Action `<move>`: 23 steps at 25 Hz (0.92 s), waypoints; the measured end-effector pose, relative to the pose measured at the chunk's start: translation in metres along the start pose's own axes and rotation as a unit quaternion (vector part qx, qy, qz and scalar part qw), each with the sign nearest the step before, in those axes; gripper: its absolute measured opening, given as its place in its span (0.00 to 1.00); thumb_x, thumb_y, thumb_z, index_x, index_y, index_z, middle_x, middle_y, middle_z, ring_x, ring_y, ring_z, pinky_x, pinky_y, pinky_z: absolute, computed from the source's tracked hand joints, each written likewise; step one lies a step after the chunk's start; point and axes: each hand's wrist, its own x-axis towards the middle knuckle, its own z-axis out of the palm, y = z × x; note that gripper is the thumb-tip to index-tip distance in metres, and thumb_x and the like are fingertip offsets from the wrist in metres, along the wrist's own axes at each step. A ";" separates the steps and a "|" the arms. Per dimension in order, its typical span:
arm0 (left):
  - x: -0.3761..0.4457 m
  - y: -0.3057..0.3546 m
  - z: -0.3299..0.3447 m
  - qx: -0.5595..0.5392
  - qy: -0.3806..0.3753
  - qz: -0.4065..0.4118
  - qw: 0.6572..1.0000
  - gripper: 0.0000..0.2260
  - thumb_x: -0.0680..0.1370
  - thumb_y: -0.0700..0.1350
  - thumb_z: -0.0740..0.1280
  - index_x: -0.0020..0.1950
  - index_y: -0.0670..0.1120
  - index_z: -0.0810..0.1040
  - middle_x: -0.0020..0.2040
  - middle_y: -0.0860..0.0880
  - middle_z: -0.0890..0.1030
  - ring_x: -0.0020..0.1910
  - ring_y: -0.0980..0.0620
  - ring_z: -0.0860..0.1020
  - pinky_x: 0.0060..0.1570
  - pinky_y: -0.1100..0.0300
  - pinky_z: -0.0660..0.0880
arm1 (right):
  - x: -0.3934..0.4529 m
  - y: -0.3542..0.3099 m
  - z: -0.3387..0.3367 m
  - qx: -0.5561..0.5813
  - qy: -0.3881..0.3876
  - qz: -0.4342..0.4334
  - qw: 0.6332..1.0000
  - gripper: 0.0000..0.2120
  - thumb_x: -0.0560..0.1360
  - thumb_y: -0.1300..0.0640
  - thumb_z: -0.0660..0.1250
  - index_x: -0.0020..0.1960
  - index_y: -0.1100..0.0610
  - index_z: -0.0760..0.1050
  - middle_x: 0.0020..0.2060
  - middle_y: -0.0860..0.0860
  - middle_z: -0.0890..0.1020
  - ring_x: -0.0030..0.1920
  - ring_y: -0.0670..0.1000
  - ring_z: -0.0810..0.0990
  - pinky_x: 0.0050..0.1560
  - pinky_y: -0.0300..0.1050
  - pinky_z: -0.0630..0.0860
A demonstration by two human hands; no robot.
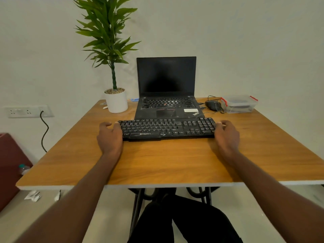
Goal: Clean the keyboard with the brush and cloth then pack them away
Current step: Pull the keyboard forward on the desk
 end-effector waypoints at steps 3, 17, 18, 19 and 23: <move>-0.015 0.007 -0.021 -0.014 0.009 0.002 1.000 0.13 0.83 0.46 0.66 0.67 0.44 0.76 0.39 0.52 0.79 0.38 0.56 0.76 0.38 0.58 0.73 | -0.022 -0.005 -0.014 0.026 0.066 -0.003 0.997 0.15 0.84 0.54 0.60 0.67 0.54 0.78 0.59 0.53 0.84 0.50 0.47 0.77 0.40 0.38 0.71; -0.076 -0.027 -0.111 0.082 -0.003 0.107 0.991 0.10 0.82 0.41 0.66 0.63 0.42 0.77 0.31 0.48 0.76 0.33 0.52 0.75 0.42 0.50 0.72 | -0.102 0.026 -0.056 -0.045 0.100 -0.089 0.990 0.11 0.80 0.56 0.61 0.58 0.53 0.80 0.48 0.52 0.83 0.48 0.54 0.80 0.47 0.47 0.73; -0.078 -0.028 -0.111 0.091 -0.004 0.125 0.988 0.10 0.83 0.41 0.66 0.63 0.42 0.77 0.31 0.47 0.76 0.33 0.52 0.76 0.41 0.51 0.70 | -0.103 0.027 -0.056 -0.059 0.099 -0.102 0.988 0.11 0.81 0.56 0.61 0.58 0.54 0.80 0.49 0.53 0.83 0.48 0.54 0.80 0.48 0.48 0.74; -0.080 -0.028 -0.111 0.098 -0.003 0.135 0.986 0.10 0.83 0.42 0.66 0.64 0.41 0.77 0.31 0.47 0.77 0.33 0.52 0.76 0.41 0.52 0.68 | -0.104 0.028 -0.057 -0.068 0.095 -0.108 0.987 0.11 0.81 0.56 0.61 0.58 0.54 0.79 0.50 0.54 0.82 0.49 0.55 0.80 0.49 0.50 0.75; -0.078 -0.035 -0.108 0.116 -0.002 0.151 0.982 0.11 0.84 0.45 0.65 0.65 0.42 0.76 0.35 0.47 0.80 0.37 0.47 0.79 0.43 0.51 0.72 | -0.104 0.031 -0.059 -0.079 0.077 -0.115 0.987 0.11 0.82 0.57 0.60 0.60 0.56 0.79 0.53 0.56 0.81 0.52 0.56 0.79 0.51 0.50 0.74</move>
